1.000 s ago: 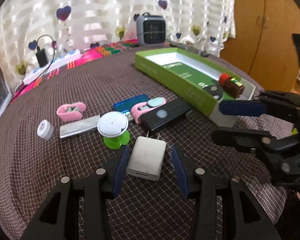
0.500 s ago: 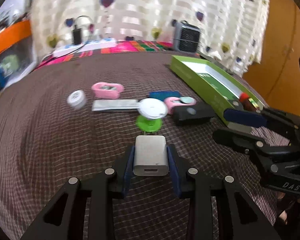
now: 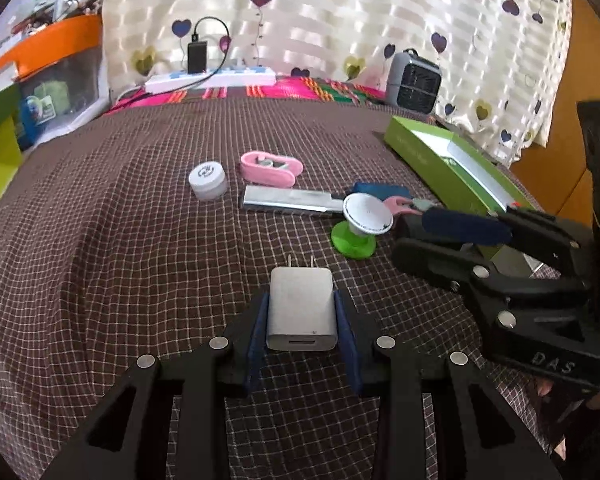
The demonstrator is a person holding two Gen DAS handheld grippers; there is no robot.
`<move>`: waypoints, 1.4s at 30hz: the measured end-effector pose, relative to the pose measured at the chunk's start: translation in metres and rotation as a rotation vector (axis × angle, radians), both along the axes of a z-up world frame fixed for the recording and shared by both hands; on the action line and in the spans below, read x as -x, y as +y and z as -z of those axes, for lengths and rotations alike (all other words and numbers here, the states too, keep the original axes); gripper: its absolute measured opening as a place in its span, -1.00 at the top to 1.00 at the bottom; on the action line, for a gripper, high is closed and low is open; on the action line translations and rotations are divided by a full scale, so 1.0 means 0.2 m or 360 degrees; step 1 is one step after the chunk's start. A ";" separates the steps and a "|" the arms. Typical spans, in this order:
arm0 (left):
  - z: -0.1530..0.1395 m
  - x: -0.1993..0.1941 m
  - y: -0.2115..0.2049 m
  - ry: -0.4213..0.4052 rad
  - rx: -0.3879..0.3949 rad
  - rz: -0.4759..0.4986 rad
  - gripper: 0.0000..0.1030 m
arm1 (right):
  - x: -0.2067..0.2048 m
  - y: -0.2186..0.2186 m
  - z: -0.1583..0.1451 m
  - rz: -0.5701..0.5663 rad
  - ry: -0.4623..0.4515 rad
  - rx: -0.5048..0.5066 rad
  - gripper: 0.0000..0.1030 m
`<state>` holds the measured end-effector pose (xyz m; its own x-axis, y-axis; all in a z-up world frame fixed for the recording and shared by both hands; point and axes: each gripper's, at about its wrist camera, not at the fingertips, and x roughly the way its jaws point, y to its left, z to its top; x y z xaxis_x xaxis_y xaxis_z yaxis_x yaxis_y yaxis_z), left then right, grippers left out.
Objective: Organize rigid objects
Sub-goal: 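Lift the white charger with the left gripper while the right gripper approaches the cable reel, then grasp the white-and-green cable reel with the right gripper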
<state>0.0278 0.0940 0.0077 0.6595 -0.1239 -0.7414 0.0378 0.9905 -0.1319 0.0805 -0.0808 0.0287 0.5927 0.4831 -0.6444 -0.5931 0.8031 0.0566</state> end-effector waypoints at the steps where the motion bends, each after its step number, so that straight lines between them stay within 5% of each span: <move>1: 0.01 -0.01 0.00 0.0013 0.0001 0.0002 0.37 | -0.01 0.01 0.00 -0.0004 0.0003 0.0003 0.16; 19: 0.01 -0.04 0.04 0.0023 0.0054 0.0021 0.37 | -0.15 0.13 0.03 -0.0008 0.0047 0.0102 0.16; 42: -0.03 0.03 0.01 -0.0057 0.0067 -0.0036 0.37 | -0.05 0.04 -0.04 -0.0008 0.0046 -0.0031 0.31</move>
